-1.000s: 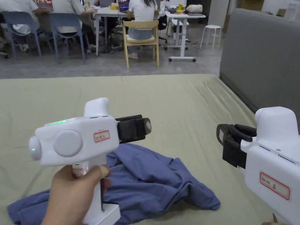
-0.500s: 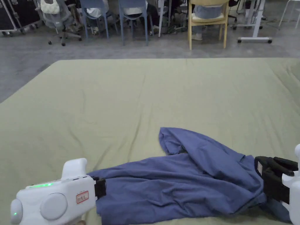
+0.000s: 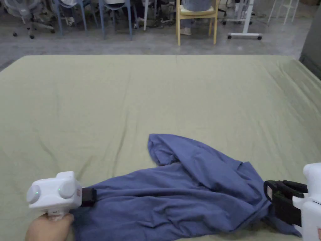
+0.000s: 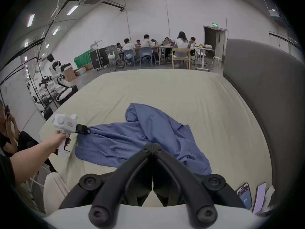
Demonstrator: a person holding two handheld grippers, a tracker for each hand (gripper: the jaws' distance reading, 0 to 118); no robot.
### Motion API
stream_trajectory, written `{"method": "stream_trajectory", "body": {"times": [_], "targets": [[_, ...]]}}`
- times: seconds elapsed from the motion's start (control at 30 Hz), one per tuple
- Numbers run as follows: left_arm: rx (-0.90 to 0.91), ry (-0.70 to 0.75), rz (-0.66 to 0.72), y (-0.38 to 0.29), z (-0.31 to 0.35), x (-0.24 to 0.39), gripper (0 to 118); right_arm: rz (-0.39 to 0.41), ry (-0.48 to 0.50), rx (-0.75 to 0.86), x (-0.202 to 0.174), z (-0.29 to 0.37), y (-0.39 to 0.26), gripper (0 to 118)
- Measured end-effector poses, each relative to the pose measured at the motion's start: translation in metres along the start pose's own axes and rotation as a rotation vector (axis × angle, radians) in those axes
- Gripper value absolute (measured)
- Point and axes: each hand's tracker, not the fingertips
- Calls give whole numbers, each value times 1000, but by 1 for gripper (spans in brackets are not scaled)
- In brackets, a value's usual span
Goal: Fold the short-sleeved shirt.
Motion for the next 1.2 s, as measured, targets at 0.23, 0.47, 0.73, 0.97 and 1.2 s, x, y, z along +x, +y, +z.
{"method": "stream_trajectory", "body": {"times": [0.23,0.47,0.73,0.97,1.2], "targets": [[234,-165,-40,-6,83,26,1,6,-165,-75,42,-43,1,2],[423,-268,-19,-23,191,27,1,-313,-96,-313,97,-123,15,116],[475,-298,2,-43,240,21,1,-394,-104,-555,107,-194,-8,76],[484,-282,63,-44,249,1,1,-232,-117,-291,84,-137,9,6],[709,-356,196,17,314,-22,1,70,-224,37,61,-45,117,5]]}}
